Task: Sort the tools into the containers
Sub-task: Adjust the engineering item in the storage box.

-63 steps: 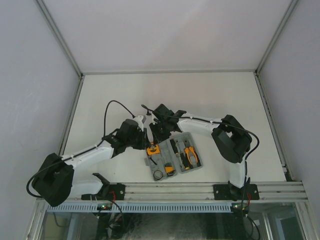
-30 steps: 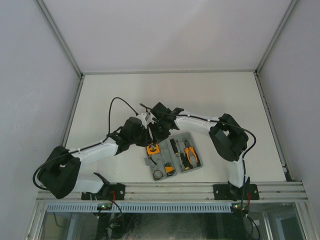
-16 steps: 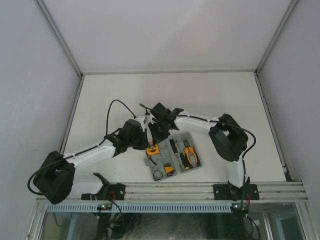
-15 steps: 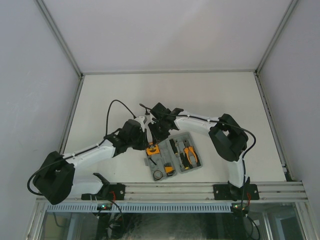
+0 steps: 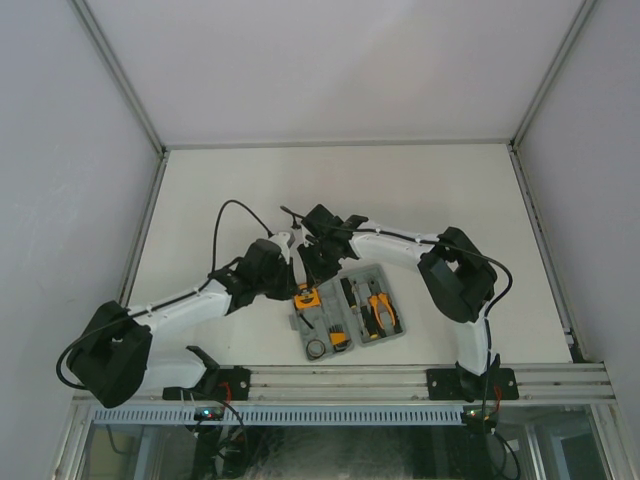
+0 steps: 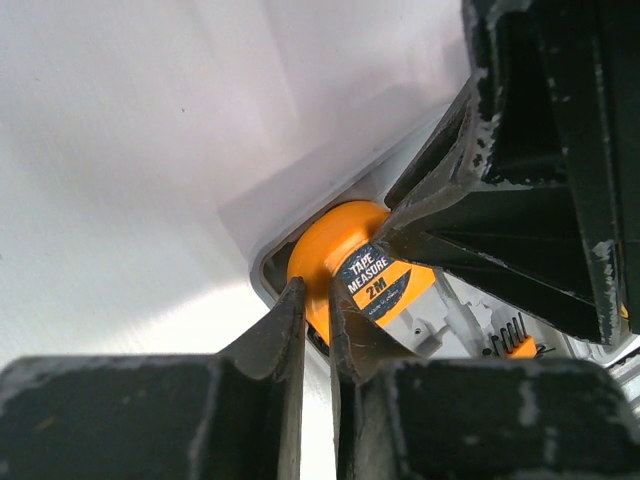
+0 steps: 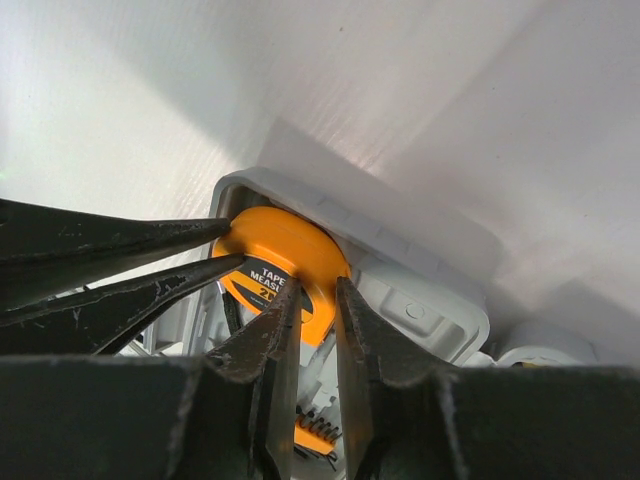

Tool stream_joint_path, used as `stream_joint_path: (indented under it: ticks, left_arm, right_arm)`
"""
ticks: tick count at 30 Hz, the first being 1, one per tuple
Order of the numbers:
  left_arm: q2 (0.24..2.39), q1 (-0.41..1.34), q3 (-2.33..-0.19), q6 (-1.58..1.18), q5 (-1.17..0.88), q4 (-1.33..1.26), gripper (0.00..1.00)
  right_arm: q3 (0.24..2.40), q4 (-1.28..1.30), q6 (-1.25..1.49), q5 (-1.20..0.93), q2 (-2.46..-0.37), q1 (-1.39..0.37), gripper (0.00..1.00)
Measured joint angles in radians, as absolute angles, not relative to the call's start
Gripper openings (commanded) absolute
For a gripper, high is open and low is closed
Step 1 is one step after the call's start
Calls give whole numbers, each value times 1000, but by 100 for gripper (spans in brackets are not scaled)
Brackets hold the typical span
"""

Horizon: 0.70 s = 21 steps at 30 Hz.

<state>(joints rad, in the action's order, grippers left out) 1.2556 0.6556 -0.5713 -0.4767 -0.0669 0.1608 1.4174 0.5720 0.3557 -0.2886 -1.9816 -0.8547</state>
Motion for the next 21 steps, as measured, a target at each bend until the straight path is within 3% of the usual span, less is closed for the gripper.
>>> stream_joint_path:
  ticks: [21]
  left_arm:
    - [1312, 652, -599, -467, -69, 144, 7]
  right_arm:
    - [1500, 667, 356, -267, -2025, -851, 18]
